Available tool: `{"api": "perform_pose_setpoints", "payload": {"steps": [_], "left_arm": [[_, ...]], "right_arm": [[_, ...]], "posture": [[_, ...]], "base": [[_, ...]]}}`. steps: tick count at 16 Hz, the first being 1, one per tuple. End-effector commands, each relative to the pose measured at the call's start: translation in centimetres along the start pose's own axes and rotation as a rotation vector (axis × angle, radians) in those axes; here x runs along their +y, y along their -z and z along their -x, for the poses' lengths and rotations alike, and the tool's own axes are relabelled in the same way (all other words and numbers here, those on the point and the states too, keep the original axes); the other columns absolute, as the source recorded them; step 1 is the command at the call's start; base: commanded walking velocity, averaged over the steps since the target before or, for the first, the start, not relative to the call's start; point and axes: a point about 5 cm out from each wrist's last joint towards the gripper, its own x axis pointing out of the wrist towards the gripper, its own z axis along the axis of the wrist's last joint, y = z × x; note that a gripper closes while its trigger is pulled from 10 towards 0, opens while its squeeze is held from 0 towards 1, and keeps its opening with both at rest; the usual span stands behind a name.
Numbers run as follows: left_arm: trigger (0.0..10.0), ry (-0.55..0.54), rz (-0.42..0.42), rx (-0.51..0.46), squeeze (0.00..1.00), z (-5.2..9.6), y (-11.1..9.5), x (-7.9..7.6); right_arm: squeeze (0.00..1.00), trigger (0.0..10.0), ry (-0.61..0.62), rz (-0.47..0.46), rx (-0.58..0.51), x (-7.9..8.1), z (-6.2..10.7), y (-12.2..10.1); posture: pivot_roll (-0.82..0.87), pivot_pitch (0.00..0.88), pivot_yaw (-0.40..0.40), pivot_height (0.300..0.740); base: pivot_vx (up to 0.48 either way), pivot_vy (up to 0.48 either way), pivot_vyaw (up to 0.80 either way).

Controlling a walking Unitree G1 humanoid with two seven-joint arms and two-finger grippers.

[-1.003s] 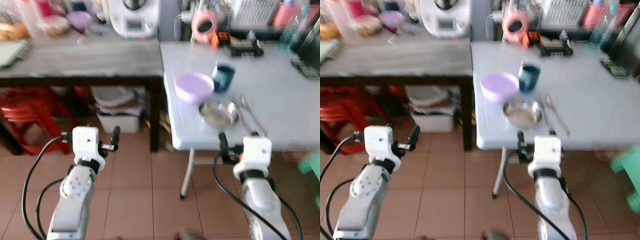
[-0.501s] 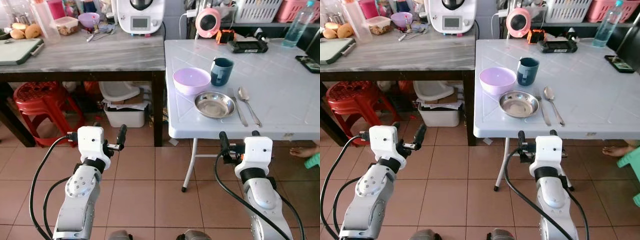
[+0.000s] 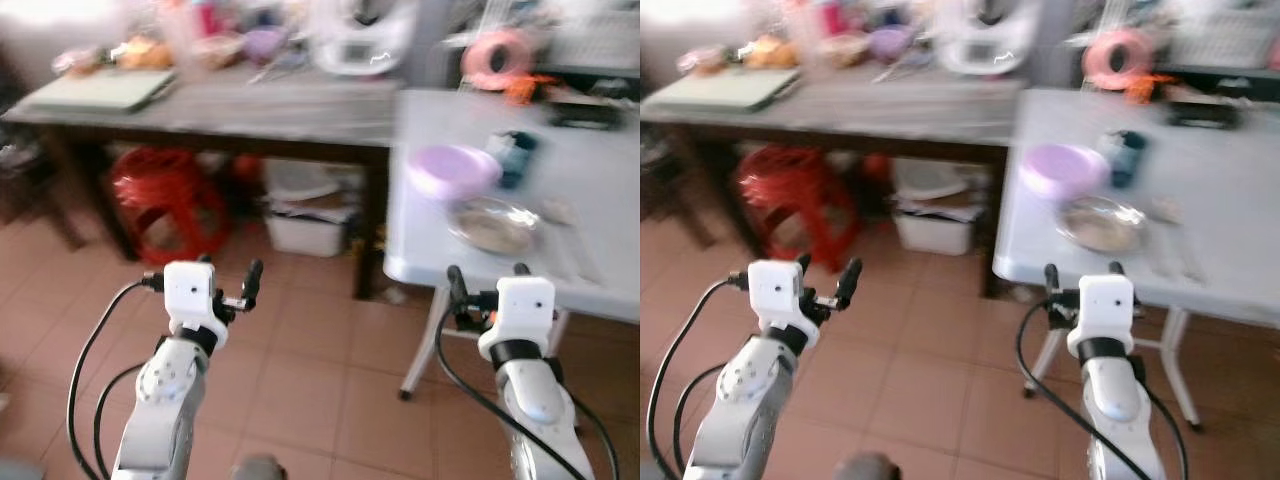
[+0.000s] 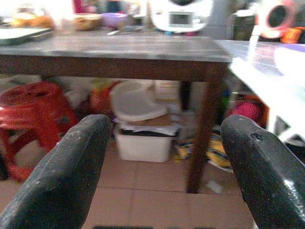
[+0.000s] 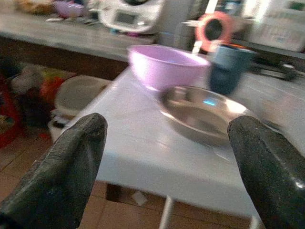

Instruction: Setting the table

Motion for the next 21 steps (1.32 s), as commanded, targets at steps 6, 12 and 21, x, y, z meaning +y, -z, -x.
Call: {"api": "perform_pose_setpoints", "payload": {"steps": [6, 12, 21], "left_arm": [[10.0, 0.008, -0.005, -0.021, 0.00, -0.28, -0.55, 0.11], [10.0, 0.018, 0.016, -0.014, 0.00, -0.24, -0.39, -0.13], [10.0, 0.060, 0.027, -0.030, 0.00, -0.22, -0.51, -0.70]], "right_arm": [[0.00, 10.0, -0.003, -0.024, -0.023, 0.34, -0.49, -0.47], [0.00, 10.0, -0.004, -0.039, 0.000, 0.44, -0.43, -0.22], [0.00, 10.0, 0.000, -0.038, -0.001, 0.41, -0.53, -0.22]], "posture": [[-0.03, 0.000, 0.019, 0.740], [-0.04, 0.000, 0.019, 0.740], [-0.04, 0.000, 0.016, 0.740]], "base": [[0.354, 0.000, 0.00], [0.000, 0.000, -0.53], [0.087, 0.000, -0.42]]}}
